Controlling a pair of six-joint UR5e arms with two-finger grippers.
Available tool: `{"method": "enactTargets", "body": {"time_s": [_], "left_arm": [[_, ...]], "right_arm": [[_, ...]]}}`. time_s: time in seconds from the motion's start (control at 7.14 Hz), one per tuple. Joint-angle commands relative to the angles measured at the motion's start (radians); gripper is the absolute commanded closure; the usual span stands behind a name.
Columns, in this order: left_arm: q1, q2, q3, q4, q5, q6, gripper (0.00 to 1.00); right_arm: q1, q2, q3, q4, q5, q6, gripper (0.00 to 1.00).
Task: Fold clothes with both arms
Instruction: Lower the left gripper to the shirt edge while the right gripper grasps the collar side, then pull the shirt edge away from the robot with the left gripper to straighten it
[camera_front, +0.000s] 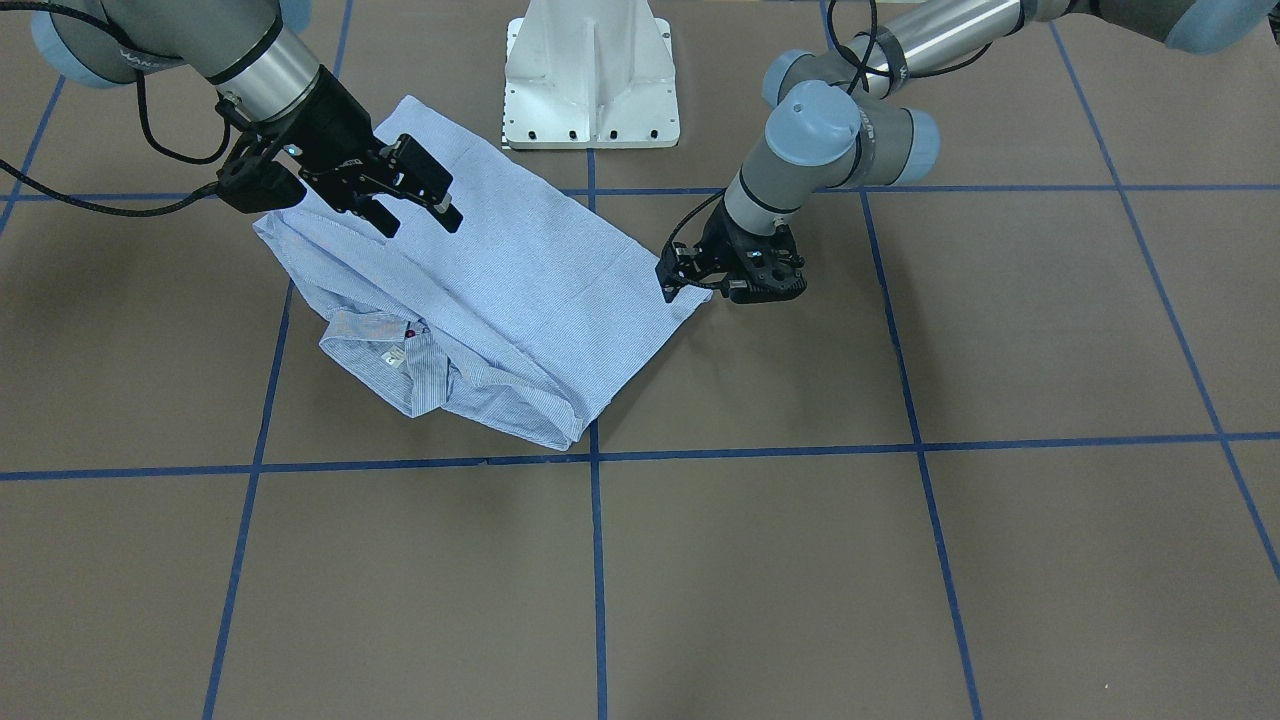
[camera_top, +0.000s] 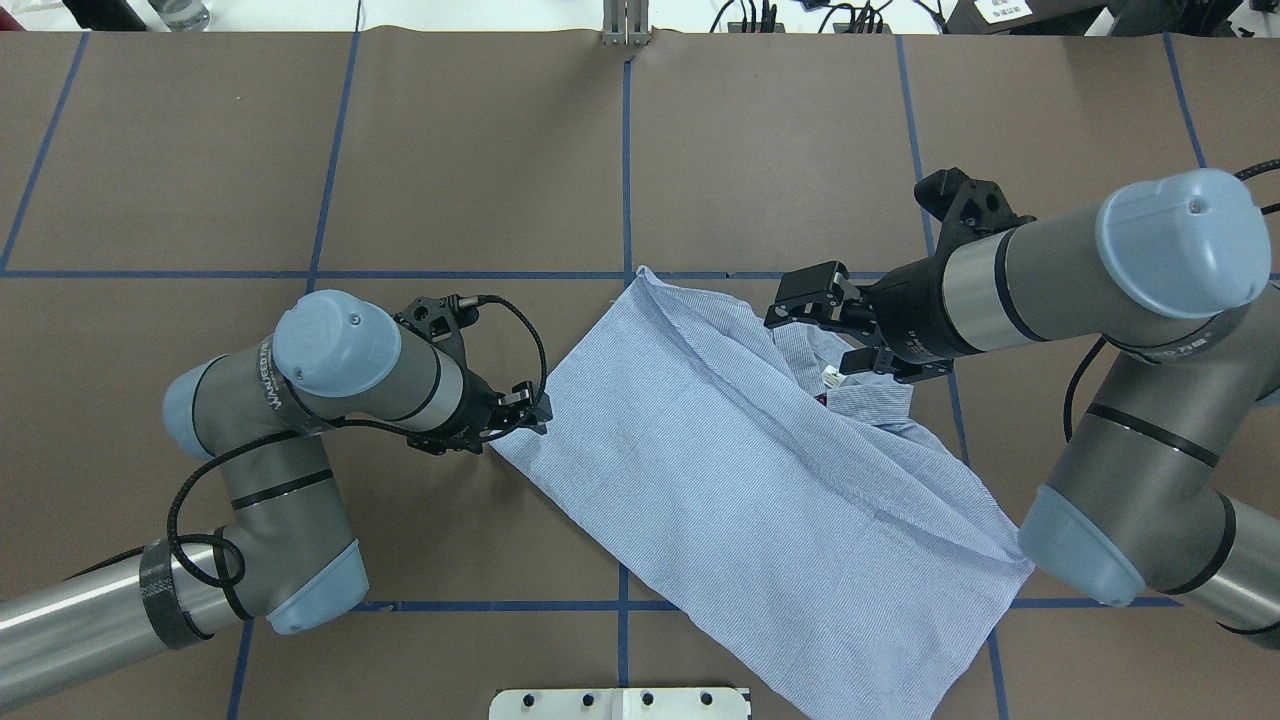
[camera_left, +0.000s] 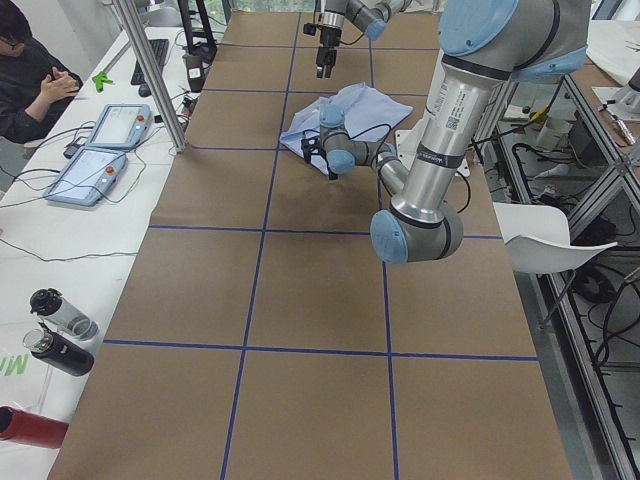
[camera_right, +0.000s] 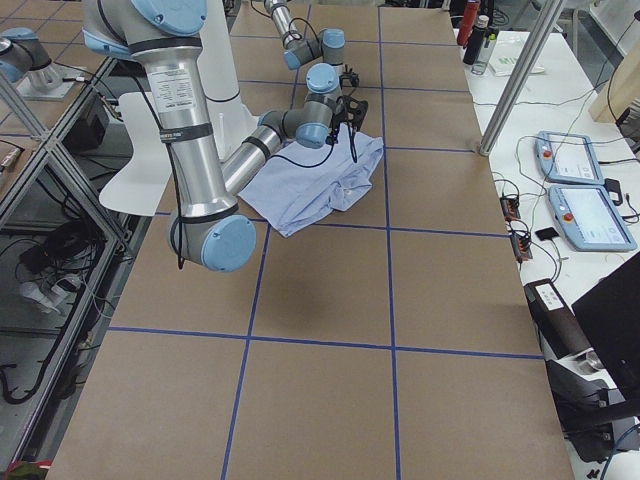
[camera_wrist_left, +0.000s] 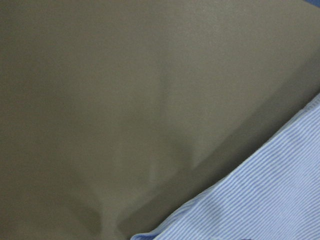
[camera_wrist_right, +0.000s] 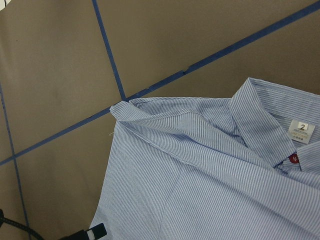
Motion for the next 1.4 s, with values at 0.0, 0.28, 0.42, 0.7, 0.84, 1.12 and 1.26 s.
{"method": "enactTargets", "body": {"time_s": [0.0,0.28,0.42,0.7,0.84,1.12,1.26], "left_arm": [[0.007,0.001,0.002,-0.001,0.0,0.0,0.32],[0.007,0.0,0.002,-0.001,-0.001,0.0,0.58],[0.007,0.0,-0.001,-0.001,-0.004,-0.001,0.82],[0.003,-0.002,-0.014,0.0,-0.004,-0.045,1.0],[-0.009,-0.011,-0.003,0.005,-0.004,-0.126,1.0],[-0.105,-0.028,0.037,0.005,-0.004,-0.118,1.0],[-0.156,-0.068,0.087,0.005,-0.006,-0.08,1.0]], "right_arm": [[0.0,-0.002,-0.003,0.0,0.003,0.0,0.0],[0.0,-0.002,-0.004,0.0,0.0,0.0,0.0],[0.0,-0.002,-0.004,0.0,-0.001,0.0,0.0],[0.003,-0.003,-0.004,0.0,-0.003,0.0,0.0],[0.003,-0.002,-0.004,0.0,-0.007,-0.001,0.0],[0.003,-0.002,-0.006,0.0,-0.023,-0.001,0.0],[0.003,-0.002,-0.007,0.0,-0.03,-0.001,0.0]]}}
